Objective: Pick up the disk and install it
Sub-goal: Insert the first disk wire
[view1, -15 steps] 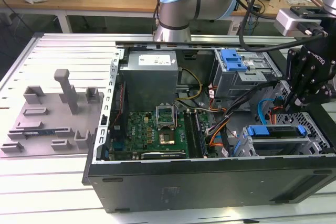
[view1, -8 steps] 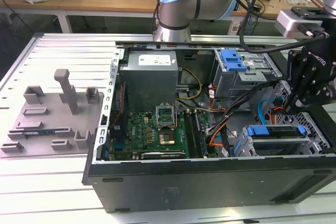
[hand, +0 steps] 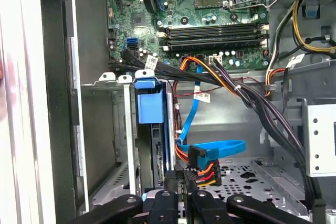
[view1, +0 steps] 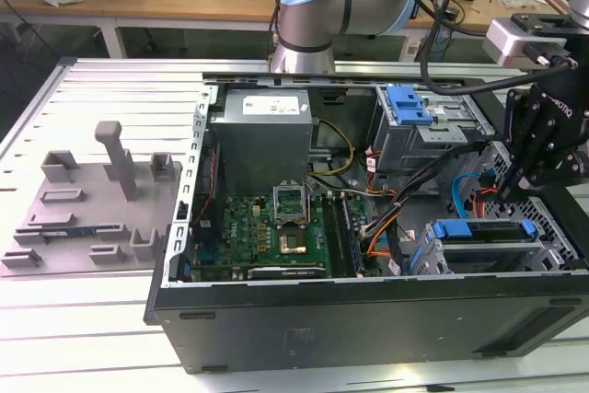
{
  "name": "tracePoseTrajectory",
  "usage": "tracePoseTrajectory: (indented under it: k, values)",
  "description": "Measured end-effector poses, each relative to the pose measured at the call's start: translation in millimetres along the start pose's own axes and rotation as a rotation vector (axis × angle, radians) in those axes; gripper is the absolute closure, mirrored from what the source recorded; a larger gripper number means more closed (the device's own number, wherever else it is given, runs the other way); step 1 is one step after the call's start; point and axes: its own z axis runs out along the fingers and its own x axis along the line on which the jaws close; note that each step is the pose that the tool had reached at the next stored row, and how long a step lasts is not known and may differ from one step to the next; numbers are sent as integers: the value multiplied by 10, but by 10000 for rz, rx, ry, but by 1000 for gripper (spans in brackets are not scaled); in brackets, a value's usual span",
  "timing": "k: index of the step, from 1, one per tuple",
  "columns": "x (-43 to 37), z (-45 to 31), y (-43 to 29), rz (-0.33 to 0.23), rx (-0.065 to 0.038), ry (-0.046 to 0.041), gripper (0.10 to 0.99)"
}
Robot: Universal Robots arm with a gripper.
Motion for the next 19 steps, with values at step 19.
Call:
tracePoseTrajectory:
  k: [19]
  values:
    - [58,43,-24,507,-48,2,918]
